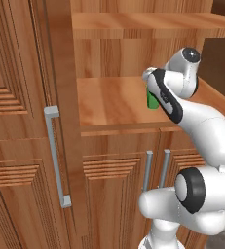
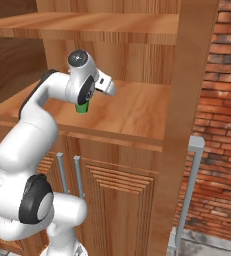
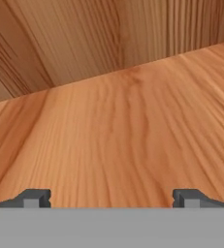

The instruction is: Open the cabinet directly in front. Then move the beer and the cup to the dining counter with the jar on it.

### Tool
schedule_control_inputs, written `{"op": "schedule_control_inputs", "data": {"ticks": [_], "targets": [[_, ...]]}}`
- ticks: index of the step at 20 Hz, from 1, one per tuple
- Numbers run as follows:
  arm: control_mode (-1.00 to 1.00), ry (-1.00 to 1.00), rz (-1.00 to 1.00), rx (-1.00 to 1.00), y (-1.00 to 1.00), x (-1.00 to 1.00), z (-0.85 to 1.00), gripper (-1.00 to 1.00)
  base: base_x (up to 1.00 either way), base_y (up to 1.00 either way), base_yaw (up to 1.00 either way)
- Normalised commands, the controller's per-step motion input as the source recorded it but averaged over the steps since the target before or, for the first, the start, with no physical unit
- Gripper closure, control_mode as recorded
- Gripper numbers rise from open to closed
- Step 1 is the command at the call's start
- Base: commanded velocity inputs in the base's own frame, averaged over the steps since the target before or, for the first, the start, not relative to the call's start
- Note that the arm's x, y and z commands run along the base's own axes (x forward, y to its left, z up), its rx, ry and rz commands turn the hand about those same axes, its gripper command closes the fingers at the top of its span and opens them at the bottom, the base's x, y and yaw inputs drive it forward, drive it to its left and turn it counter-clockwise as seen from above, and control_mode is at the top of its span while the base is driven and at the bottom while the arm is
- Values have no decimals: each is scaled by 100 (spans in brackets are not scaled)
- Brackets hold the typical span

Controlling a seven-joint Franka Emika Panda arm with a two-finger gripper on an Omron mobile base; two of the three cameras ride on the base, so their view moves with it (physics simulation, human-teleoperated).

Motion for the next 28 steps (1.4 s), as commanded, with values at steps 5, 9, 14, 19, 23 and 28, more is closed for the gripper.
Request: {"op": "schedule_control_inputs", "data": {"ticks": [5, 9, 14, 19, 23, 28], "targets": [[-100, 1, 0, 0, 0, 7, -2, -100, 0, 0, 0], [-100, 0, 0, 0, 0, 0, 19, -100, 0, 0, 0], [-100, 3, 0, 0, 0, 0, 6, -100, 0, 0, 0], [-100, -4, 0, 0, 0, -31, 9, -100, 0, 0, 0], [-100, -12, 0, 0, 0, -55, 2, -100, 0, 0, 0], [-100, -6, 0, 0, 0, -27, 0, -100, 0, 0, 0]]}}
